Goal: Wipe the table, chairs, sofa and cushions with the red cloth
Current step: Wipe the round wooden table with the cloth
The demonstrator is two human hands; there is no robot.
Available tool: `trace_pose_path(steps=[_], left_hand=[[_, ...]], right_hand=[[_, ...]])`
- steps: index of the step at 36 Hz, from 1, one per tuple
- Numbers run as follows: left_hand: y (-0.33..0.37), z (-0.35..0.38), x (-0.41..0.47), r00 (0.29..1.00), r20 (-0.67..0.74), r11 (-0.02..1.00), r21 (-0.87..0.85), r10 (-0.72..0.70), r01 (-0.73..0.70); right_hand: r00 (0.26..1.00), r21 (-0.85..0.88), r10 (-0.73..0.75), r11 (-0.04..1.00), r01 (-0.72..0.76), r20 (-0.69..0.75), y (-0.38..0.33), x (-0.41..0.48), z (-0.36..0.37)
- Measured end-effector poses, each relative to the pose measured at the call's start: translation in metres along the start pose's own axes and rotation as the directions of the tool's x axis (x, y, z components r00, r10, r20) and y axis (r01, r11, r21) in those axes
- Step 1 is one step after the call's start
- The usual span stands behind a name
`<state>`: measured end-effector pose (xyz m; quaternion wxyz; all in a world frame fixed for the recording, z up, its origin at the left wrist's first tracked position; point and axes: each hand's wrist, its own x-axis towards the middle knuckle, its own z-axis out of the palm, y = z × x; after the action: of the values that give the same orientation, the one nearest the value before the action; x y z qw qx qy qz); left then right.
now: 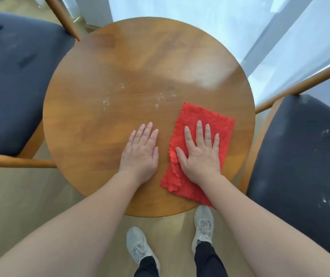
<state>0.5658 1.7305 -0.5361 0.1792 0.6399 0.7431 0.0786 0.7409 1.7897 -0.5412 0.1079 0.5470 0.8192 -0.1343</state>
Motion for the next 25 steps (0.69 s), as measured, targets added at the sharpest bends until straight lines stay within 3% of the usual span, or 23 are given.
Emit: trace_pose_path(steps=[9, 25], left_hand=[[-0.002, 0.008, -0.007, 1.0, 0.028, 0.997, 0.072, 0.001, -0.003], [-0.002, 0.01, -0.007, 0.998, 0.062, 0.994, 0.112, -0.022, 0.015]], right_hand=[[0.988, -0.038, -0.157, 0.987, 0.157, 0.015, 0.022, -0.073, 0.027], [0.999, -0.087, 0.029, 0.996, -0.032, -0.039, 0.101, 0.068, -0.03]])
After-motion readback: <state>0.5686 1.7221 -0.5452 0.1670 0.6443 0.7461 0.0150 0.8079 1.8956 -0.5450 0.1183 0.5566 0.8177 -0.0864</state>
